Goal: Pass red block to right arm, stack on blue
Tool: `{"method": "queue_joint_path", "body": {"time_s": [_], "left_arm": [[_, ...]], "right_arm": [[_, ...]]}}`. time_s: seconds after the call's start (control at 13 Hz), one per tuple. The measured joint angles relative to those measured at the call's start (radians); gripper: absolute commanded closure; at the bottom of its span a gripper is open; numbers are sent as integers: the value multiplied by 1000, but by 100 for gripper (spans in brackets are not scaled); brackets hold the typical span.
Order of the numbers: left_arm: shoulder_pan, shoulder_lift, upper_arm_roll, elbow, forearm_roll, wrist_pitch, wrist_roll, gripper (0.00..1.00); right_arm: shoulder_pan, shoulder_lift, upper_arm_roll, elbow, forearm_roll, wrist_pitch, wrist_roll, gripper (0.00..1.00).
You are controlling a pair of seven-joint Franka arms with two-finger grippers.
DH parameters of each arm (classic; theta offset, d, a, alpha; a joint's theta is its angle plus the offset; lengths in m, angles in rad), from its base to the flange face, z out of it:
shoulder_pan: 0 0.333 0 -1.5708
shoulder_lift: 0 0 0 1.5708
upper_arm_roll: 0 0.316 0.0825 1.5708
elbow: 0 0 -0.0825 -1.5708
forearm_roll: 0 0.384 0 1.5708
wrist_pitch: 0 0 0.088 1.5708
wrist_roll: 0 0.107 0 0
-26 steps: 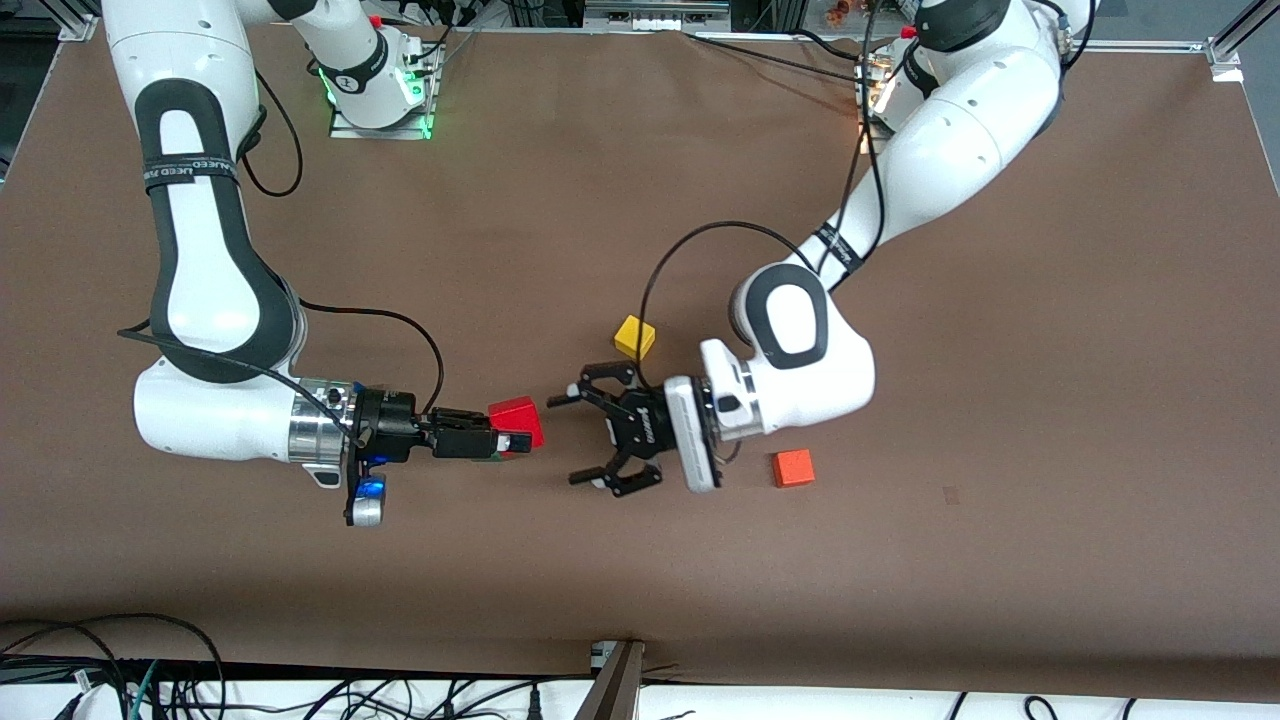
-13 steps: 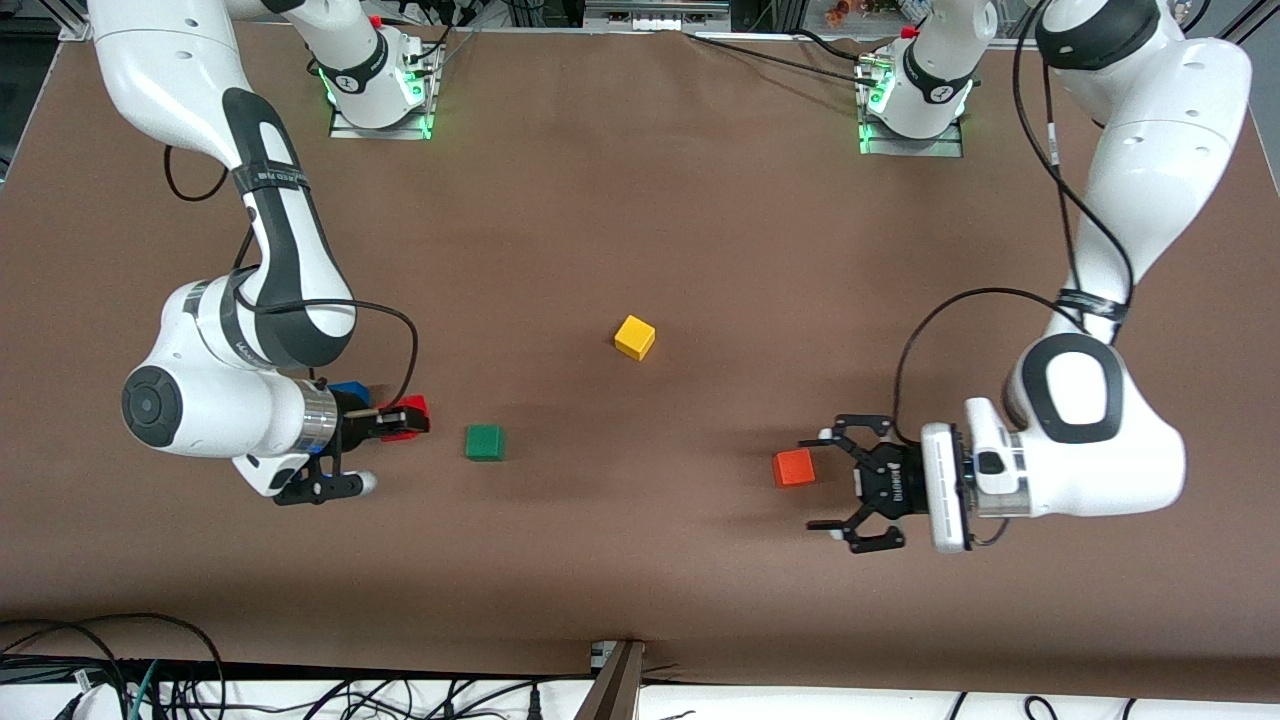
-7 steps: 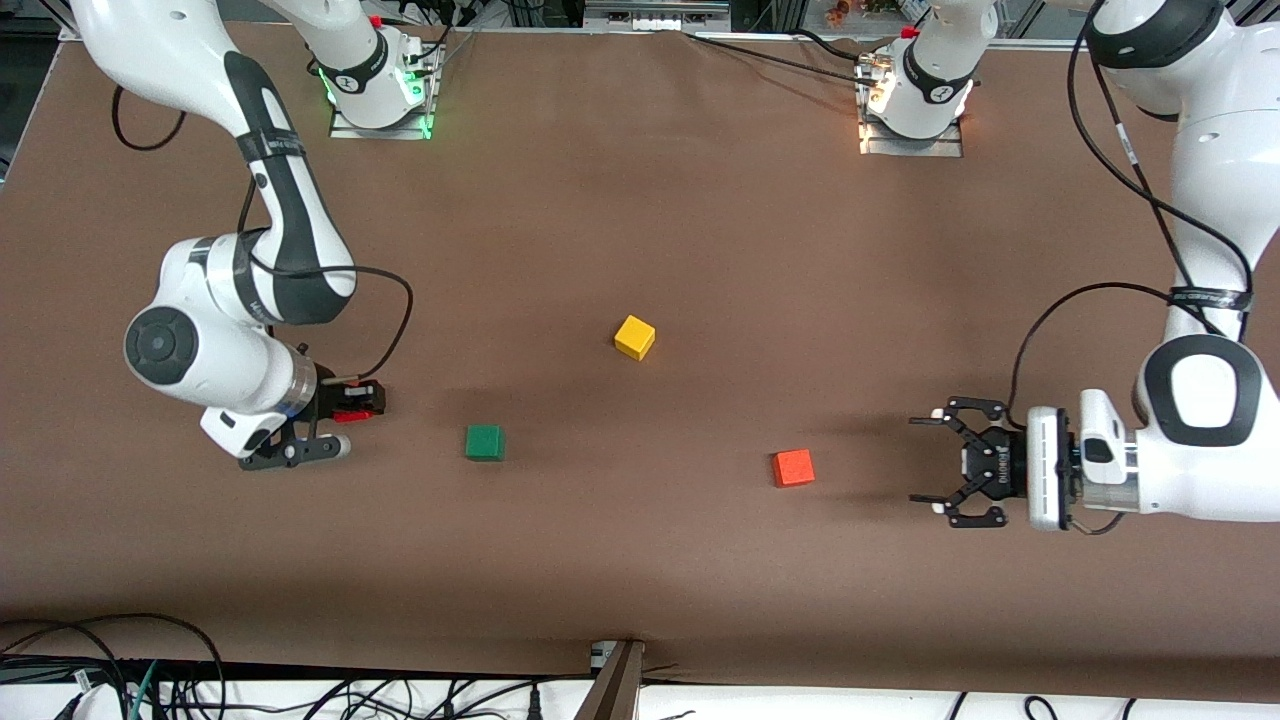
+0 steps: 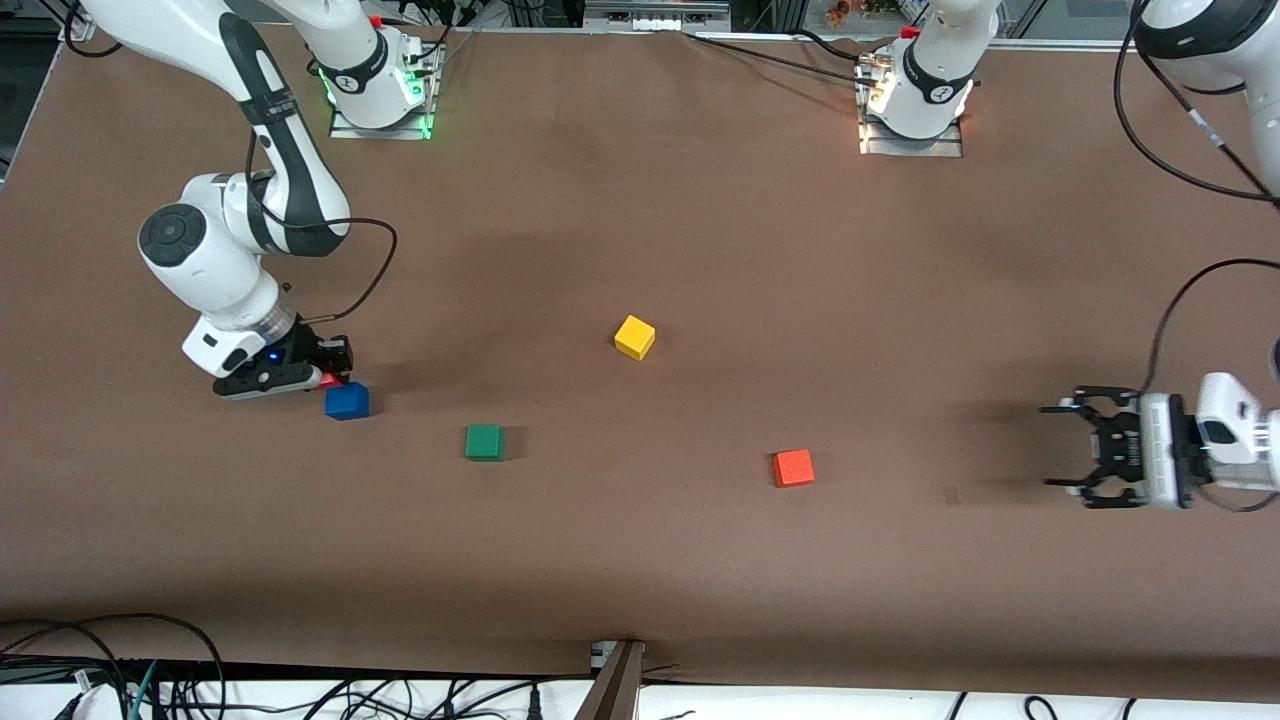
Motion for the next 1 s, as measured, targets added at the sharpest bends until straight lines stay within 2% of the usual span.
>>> {"method": "queue_joint_path", "body": {"time_s": [0.15, 0.54, 0.69, 1.0], "left_arm": [[-1, -94, 50, 6, 88, -9, -25, 0], [-18, -321, 74, -7, 245, -146, -179, 0], [-21, -371, 76, -23, 276, -172, -234, 0], [-33, -470, 73, -98, 279, -206, -474, 0]], "right_arm": [[1, 3, -5, -21, 0, 49, -8, 99], [2, 44, -1, -29, 0, 166, -7, 99], [4, 59, 3, -29, 1, 184, -5, 100], [27, 64, 14, -26, 1, 194, 52, 100]]}}
